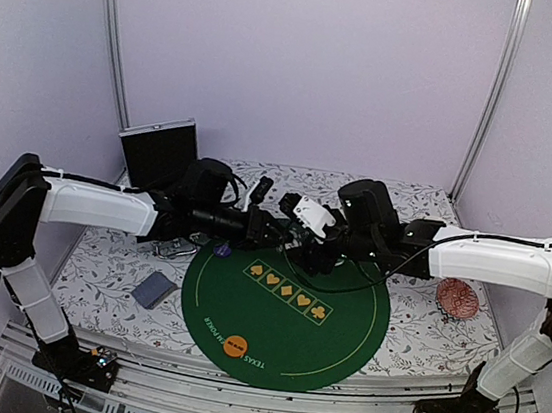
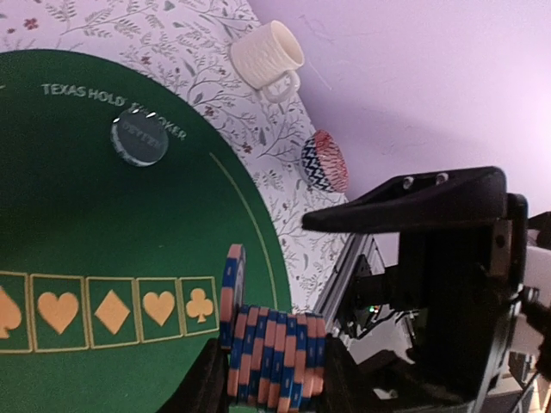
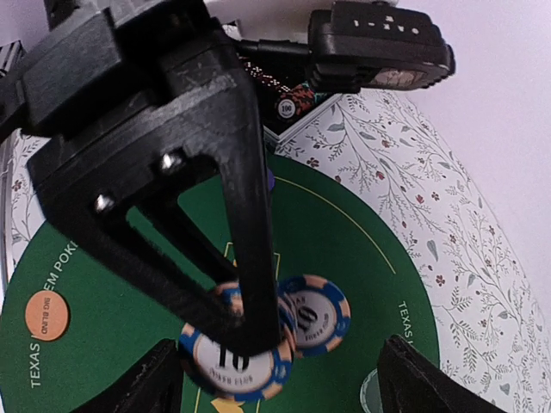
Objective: Distribute texas hold em gaming equipment
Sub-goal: Adjust the poker chips pile, then place the poker chips pile at the small blind area.
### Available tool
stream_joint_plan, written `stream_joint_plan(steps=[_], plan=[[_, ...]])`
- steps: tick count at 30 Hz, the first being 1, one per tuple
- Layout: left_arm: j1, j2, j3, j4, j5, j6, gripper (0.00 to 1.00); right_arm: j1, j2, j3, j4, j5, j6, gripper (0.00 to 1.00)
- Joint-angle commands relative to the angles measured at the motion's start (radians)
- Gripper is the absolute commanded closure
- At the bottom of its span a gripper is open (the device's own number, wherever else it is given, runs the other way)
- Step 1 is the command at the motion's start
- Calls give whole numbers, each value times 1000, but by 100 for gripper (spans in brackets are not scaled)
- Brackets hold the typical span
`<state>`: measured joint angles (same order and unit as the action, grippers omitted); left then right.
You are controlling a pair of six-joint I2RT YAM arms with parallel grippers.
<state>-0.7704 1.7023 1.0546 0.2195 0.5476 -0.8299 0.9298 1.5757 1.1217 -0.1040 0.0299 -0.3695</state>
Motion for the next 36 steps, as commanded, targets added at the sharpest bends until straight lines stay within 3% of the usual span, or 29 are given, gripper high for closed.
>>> stream_joint_plan(steps=[1, 6, 9, 12, 23, 31, 36], plan=[[56, -95, -69, -202, -121, 142, 100, -4, -77, -38, 14, -63, 59, 19], [52, -117, -1, -600, -503, 386, 100, -5, -161, -103, 15, -81, 99, 18], [59, -70, 36, -739, -599, 457, 100, -6, -202, -127, 16, -73, 103, 18], [67, -24, 41, -771, -660, 480, 100, -4, -229, -139, 13, -56, 101, 18], [118, 146, 66, -759, -610, 556, 100, -5, -266, -157, -5, -36, 95, 18], [119, 184, 54, -752, -531, 572, 80, -5, -284, -166, -7, -29, 88, 17], [124, 181, 45, -750, -523, 574, 73, -5, -286, -166, -7, -27, 83, 17]])
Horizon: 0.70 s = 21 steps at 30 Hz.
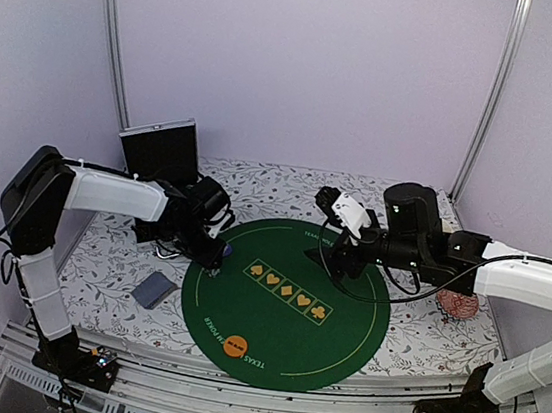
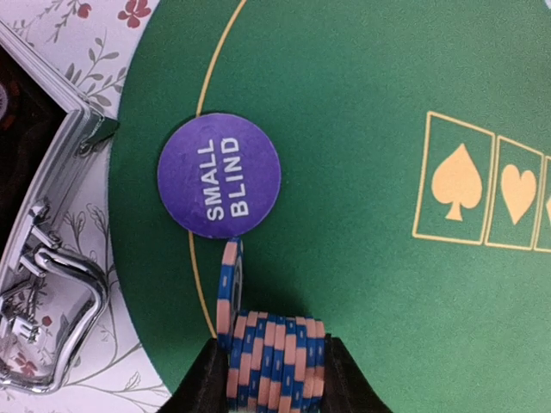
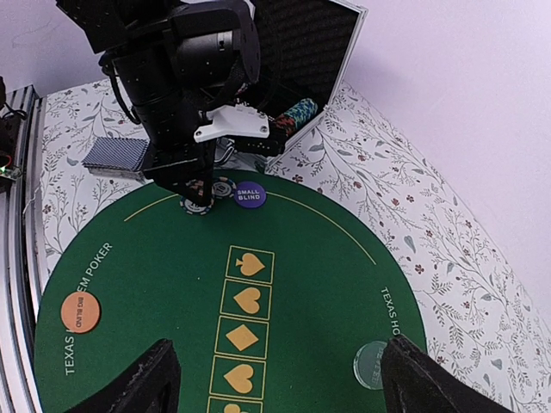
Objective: Distribute texas hold em gaming equipment
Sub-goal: Place the poker chips pile at the small blind area.
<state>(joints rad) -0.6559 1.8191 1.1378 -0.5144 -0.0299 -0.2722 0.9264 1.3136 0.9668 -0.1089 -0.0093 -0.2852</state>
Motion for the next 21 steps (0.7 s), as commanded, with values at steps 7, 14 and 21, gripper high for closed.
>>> stream_joint_plan(steps=[7, 14, 21], plan=[[10, 55, -30, -16, 54, 19, 63, -3, -26, -17, -2, 7, 1, 17], [10, 59, -32, -16, 50, 24, 61, -2, -37, -22, -2, 2, 2, 17], [10, 22, -26, -14, 26, 20, 100, -1, -40, -24, -1, 1, 4, 17]])
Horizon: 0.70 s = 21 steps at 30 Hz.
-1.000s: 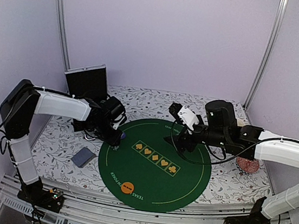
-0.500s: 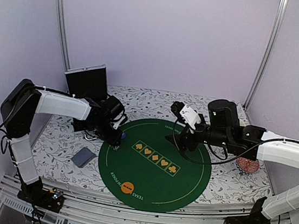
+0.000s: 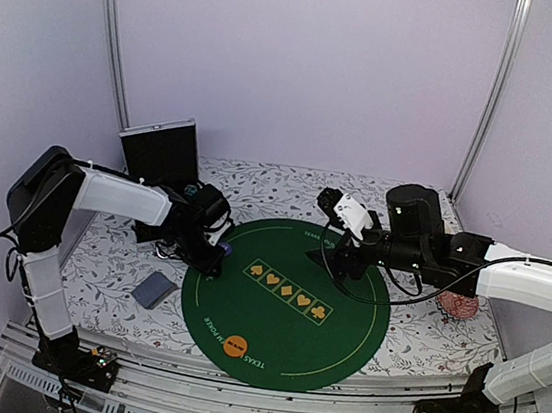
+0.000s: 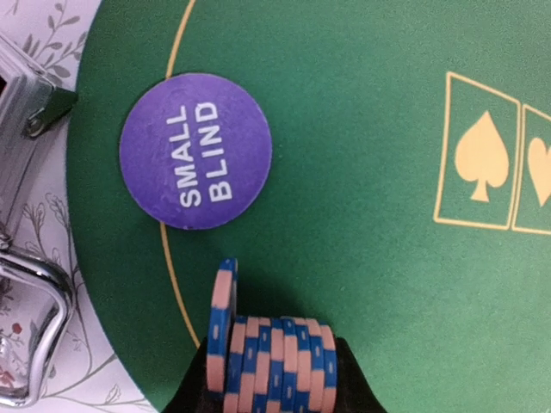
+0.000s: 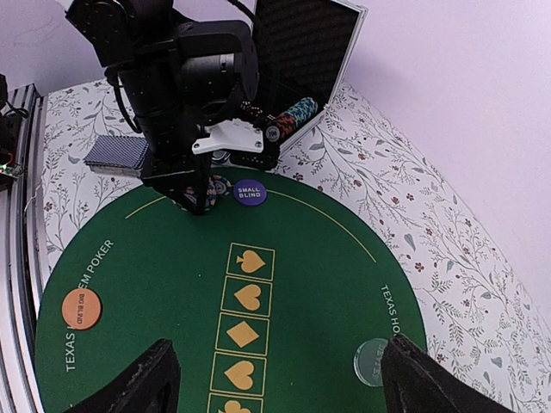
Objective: Distribute texas hold em gaming equipment
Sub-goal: Place the poker chips pile at the small blind area.
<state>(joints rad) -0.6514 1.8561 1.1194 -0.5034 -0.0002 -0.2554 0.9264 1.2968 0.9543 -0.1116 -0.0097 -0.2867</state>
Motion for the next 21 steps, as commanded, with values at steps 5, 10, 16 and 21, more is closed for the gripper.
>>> stream_joint_plan(steps=[5, 10, 16, 21], plan=[[6, -48, 26, -95, -133, 4, 100, -1, -24, -14, 0, -1, 9, 17], [-12, 2, 95, -240, -402, -13, 100, -2, -27, -16, 2, -4, 12, 17], [-53, 64, 150, -241, -476, -15, 100, -3, -24, -14, 4, -9, 12, 17], [-77, 118, 180, -244, -441, 9, 100, -1, -36, -19, -2, -7, 14, 17]])
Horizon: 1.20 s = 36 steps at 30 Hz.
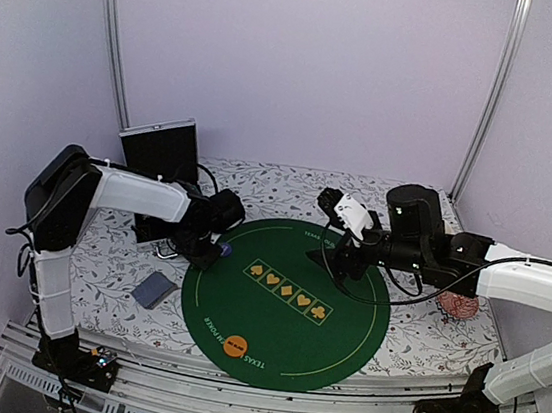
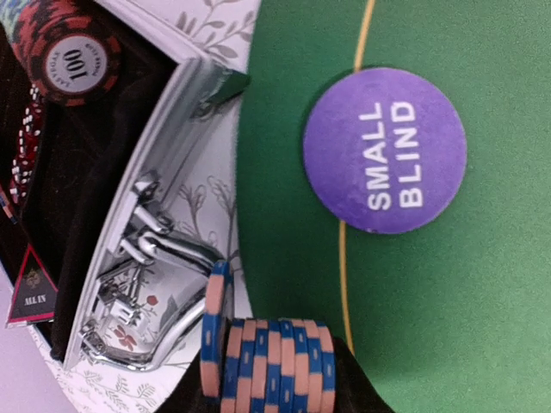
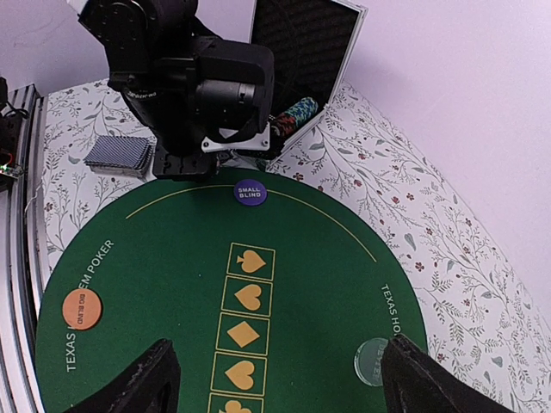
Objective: Distribute texas hold em gaming equipment
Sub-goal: Place the poker chips pile at the small blind area.
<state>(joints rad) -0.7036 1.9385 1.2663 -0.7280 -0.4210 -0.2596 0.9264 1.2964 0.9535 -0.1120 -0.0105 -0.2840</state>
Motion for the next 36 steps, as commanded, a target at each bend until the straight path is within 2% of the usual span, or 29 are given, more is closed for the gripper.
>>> stream_joint_plan(steps=[1, 5, 9, 14, 19, 22, 28, 36], plan=[[-27, 53, 34, -19, -17, 10, 100, 0, -39, -22, -2, -5, 11, 17], [-33, 55, 38, -12, -10, 12, 100, -2, -41, -27, -3, -5, 12, 17], [-33, 38, 21, 37, 102, 35, 100, -1, -36, -22, -2, -6, 12, 17], [8, -84, -48, 141, 387, 16, 100, -2, -45, -21, -12, -11, 14, 17], [127, -203, -196, 312, 705, -92, 100, -2, -62, -25, -20, -14, 16, 17], [173, -247, -275, 408, 829, -146, 100, -1, -66, -25, -20, -16, 18, 17], [236, -254, -377, 591, 969, -264, 100, -1, -65, -21, -22, -19, 16, 17], [268, -206, -416, 708, 993, -333, 100, -1, -82, -27, -32, -16, 16, 17]])
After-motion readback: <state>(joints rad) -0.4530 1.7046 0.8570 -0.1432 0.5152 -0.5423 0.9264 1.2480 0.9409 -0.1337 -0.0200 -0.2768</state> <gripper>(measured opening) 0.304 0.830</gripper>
